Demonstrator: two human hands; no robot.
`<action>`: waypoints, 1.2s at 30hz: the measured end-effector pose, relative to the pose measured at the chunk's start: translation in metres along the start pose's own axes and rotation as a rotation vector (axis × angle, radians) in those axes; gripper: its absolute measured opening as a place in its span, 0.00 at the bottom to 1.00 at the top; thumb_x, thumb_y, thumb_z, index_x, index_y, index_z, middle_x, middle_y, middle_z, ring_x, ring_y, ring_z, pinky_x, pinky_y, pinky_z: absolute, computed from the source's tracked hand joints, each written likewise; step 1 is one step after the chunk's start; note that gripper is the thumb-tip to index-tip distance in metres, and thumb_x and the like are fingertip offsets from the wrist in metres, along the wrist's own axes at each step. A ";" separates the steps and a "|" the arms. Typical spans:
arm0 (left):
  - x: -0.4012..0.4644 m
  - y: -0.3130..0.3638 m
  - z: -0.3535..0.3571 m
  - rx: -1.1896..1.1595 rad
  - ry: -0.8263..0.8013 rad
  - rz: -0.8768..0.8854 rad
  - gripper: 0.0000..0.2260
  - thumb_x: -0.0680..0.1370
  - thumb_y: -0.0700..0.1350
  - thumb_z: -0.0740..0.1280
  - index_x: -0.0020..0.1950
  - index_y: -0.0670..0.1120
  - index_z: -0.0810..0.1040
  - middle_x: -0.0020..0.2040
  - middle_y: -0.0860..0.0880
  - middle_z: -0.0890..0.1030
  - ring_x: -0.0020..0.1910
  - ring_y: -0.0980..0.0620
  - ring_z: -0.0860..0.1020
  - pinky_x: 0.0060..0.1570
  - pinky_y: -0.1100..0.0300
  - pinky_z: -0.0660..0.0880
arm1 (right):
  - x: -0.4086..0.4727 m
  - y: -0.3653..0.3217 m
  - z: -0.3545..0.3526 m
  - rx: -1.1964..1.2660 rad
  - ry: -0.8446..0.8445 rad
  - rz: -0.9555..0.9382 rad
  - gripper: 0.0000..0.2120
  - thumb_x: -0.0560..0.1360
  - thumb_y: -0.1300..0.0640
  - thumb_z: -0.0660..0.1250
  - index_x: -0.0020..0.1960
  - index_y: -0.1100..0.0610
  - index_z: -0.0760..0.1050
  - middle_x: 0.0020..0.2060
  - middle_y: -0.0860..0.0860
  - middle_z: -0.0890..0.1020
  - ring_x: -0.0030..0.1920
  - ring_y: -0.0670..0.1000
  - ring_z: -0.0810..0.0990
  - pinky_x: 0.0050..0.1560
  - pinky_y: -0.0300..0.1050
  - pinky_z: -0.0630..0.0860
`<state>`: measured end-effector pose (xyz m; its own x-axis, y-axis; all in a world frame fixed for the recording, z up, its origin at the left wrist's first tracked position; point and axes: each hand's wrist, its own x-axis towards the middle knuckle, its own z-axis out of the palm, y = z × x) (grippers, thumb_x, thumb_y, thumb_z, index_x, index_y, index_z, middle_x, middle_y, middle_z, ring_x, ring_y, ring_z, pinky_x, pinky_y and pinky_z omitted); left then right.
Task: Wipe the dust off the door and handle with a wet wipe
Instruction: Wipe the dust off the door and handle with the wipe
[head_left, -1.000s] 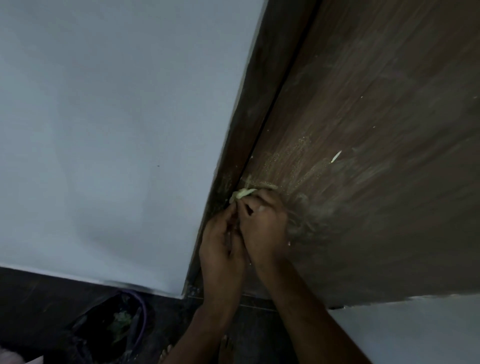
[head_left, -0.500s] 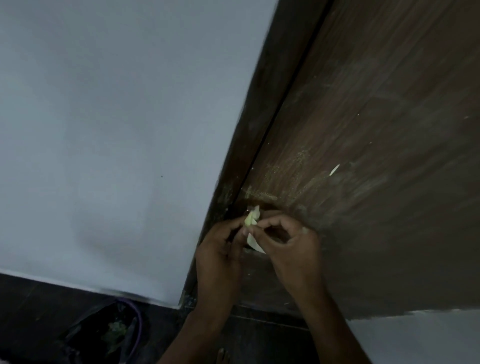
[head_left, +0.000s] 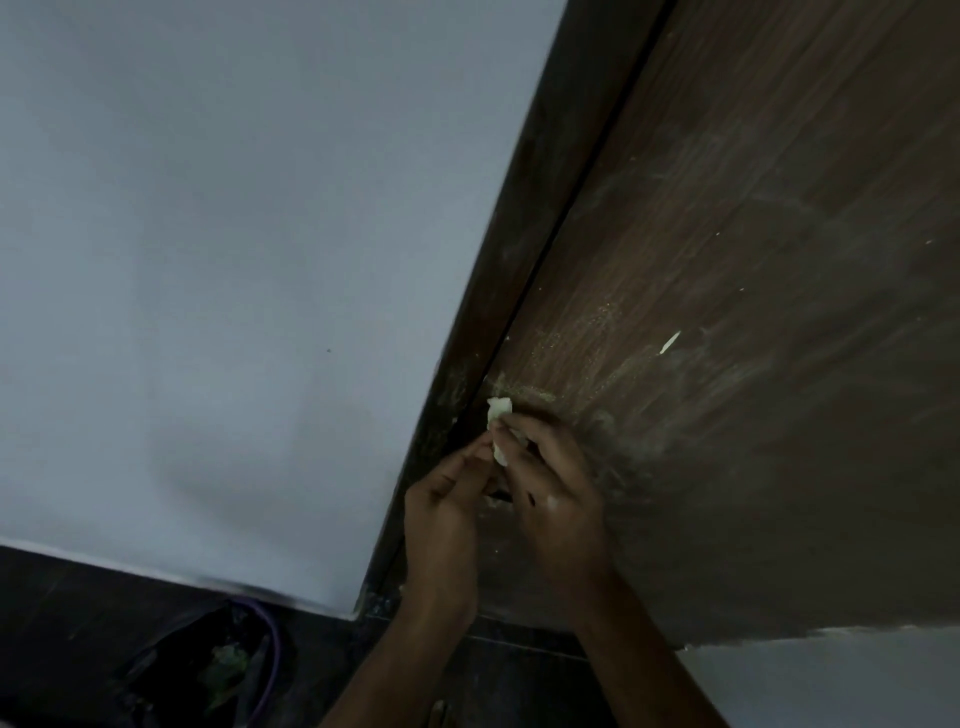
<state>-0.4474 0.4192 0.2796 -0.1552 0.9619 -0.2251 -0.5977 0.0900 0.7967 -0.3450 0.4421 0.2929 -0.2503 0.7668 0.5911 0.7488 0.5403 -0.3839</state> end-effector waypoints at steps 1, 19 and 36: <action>-0.002 0.000 0.001 0.012 0.005 0.035 0.12 0.81 0.42 0.67 0.60 0.50 0.85 0.57 0.50 0.87 0.60 0.52 0.83 0.60 0.54 0.77 | 0.001 0.001 0.001 -0.052 0.021 -0.059 0.14 0.77 0.69 0.68 0.63 0.66 0.79 0.58 0.58 0.81 0.61 0.48 0.76 0.66 0.35 0.71; -0.024 -0.013 0.007 0.345 0.122 0.388 0.19 0.79 0.41 0.63 0.69 0.54 0.76 0.67 0.53 0.78 0.67 0.56 0.76 0.66 0.65 0.72 | 0.067 0.000 -0.002 -0.177 0.408 -0.260 0.08 0.80 0.68 0.65 0.56 0.66 0.82 0.50 0.56 0.80 0.48 0.54 0.78 0.59 0.38 0.69; -0.008 0.014 0.013 0.587 0.081 0.590 0.21 0.75 0.35 0.63 0.67 0.45 0.79 0.64 0.48 0.79 0.66 0.52 0.76 0.66 0.59 0.72 | 0.060 0.002 -0.016 -0.467 0.430 -0.243 0.10 0.80 0.61 0.66 0.58 0.56 0.83 0.51 0.50 0.81 0.48 0.54 0.75 0.47 0.49 0.70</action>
<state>-0.4444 0.4164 0.2998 -0.3833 0.8738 0.2992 0.1028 -0.2815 0.9540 -0.3484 0.4834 0.3392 -0.2510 0.3846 0.8883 0.9126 0.3999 0.0848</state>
